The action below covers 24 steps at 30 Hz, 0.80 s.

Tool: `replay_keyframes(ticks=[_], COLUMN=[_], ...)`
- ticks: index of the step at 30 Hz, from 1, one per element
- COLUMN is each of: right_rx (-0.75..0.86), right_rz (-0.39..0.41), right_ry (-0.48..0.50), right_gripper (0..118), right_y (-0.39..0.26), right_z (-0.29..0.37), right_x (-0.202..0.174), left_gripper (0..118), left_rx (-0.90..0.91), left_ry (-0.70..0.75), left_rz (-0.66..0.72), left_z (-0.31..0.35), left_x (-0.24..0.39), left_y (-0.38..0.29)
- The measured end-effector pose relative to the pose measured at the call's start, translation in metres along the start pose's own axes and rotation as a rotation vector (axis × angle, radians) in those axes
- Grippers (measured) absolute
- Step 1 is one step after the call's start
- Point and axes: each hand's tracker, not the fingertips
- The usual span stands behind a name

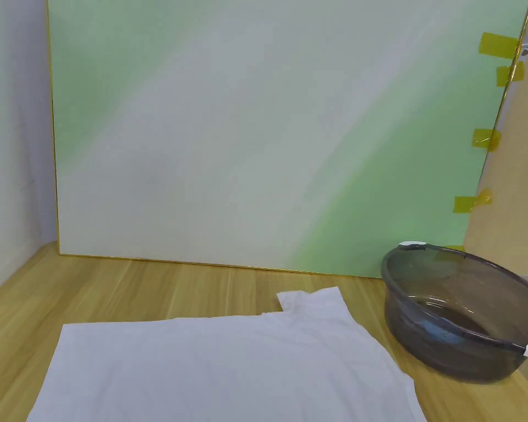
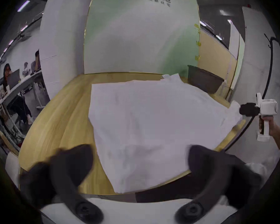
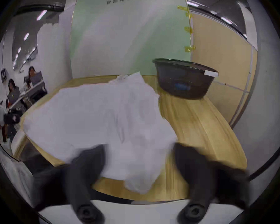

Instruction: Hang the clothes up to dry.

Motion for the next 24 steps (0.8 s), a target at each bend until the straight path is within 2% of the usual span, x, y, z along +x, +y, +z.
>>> replay_keyframes(ticks=[1, 2, 6, 10, 12, 14, 15, 16, 18, 19, 20, 21, 22, 23, 24], right_rx=[0.026, 0.079, 0.259, 0.434, 0.422, 0.395, 0.388, 0.412, 0.394, 0.359, 0.333, 0.305, 0.294, 0.295, 0.289], right_rz=[0.013, 0.007, 0.024, -0.034, -0.068, -0.059, -0.050, -0.045, -0.024, -0.031, -0.020, -0.006, 0.010, 0.037, 0.043], right_ry=[-0.002, 0.051, 0.074, 0.152, 0.162, 0.153, 0.096, 0.058, 0.010, 0.025, 0.040, -0.003, -0.017, -0.035, 0.018], right_gripper=[118, 118, 118, 118, 118, 118, 118, 116, 102, 74, 43, 10, 0, 0, 0], right_y=[0.003, 0.015, 0.080, 0.143, 0.169, 0.181, 0.182, 0.180, 0.171, 0.168, 0.162, 0.156, 0.150, 0.145, 0.143], right_z=[0.004, 0.008, 0.015, -0.003, -0.024, -0.050, -0.061, -0.072, -0.097, -0.106, -0.115, -0.124, -0.129, -0.132, -0.135], right_x=[-0.001, 0.000, -0.009, -0.035, -0.052, -0.071, -0.082, -0.091, -0.107, -0.112, -0.116, -0.121, -0.127, -0.129, -0.129], left_gripper=[113, 114, 114, 113, 113, 112, 108, 90, 38, 12, 8, 4, 2, 2, 2], left_rx=[0.040, 0.059, 0.128, 0.233, 0.255, 0.267, 0.268, 0.289, 0.279, 0.253, 0.246, 0.251, 0.254, 0.258, 0.266], left_ry=[0.000, -0.005, -0.042, 0.073, 0.156, 0.220, 0.227, 0.223, 0.243, 0.278, 0.293, 0.285, 0.280, 0.308, 0.346], left_rz=[0.029, 0.061, 0.164, 0.084, 0.068, 0.090, 0.114, 0.145, 0.176, 0.181, 0.176, 0.165, 0.123, 0.063, 0.024], left_z=[0.003, 0.003, -0.004, -0.035, -0.057, -0.076, -0.083, -0.089, -0.104, -0.110, -0.114, -0.115, -0.116, -0.118, -0.117], left_x=[-0.002, -0.006, -0.012, 0.007, 0.024, 0.036, 0.041, 0.046, 0.053, 0.056, 0.059, 0.061, 0.063, 0.069, 0.075], left_y=[0.006, 0.015, 0.062, 0.109, 0.129, 0.142, 0.147, 0.148, 0.147, 0.146, 0.141, 0.136, 0.133, 0.130, 0.127])
